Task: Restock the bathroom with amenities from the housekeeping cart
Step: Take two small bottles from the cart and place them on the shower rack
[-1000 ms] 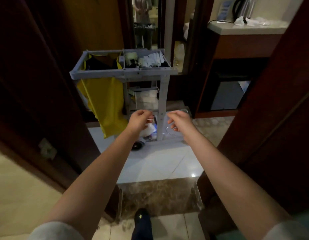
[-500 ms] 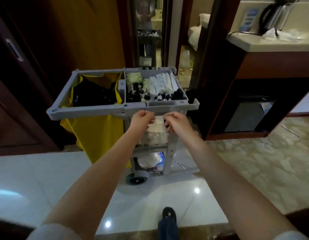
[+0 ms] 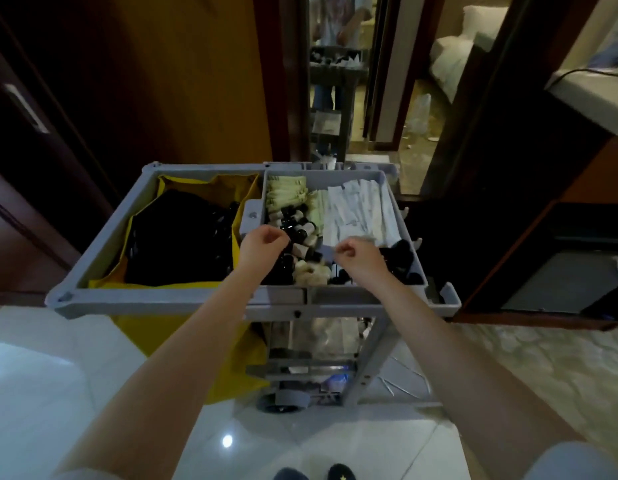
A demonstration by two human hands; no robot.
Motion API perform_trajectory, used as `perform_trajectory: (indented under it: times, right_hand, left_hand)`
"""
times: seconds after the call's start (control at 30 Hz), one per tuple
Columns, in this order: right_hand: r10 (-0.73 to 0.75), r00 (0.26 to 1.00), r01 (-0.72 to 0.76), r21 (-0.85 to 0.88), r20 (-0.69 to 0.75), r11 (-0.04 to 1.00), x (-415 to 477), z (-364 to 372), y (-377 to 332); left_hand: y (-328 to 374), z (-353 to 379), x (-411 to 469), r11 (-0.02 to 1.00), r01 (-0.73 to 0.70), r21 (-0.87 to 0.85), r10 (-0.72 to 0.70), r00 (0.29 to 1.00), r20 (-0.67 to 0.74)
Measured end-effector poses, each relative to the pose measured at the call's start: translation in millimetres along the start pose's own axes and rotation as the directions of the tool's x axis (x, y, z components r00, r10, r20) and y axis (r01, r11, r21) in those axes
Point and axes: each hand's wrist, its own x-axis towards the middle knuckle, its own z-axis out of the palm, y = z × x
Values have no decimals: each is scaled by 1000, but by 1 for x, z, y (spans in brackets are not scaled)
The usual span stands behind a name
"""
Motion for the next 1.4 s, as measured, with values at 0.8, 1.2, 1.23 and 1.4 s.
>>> perform_trajectory:
  times: [0.8, 1.2, 1.23, 1.4]
  right_hand:
    - [-75, 997, 75, -90, -1, 993, 95, 4, -17]
    - [-214, 962, 178, 207, 170, 962, 76, -53, -40]
    - [-211, 964, 175, 215, 161, 961, 74, -51, -37]
    - [-38, 999, 30, 247, 25, 969, 71, -40, -8]
  left_hand:
    - [-5, 1, 106, 918, -284, 277, 203, 936, 288]
    - [19, 34, 73, 994, -72, -82, 108, 767, 633]
    - [17, 36, 71, 994, -58, -92, 103, 780, 617]
    - [-7, 40, 58, 974, 115, -196, -14, 892, 451]
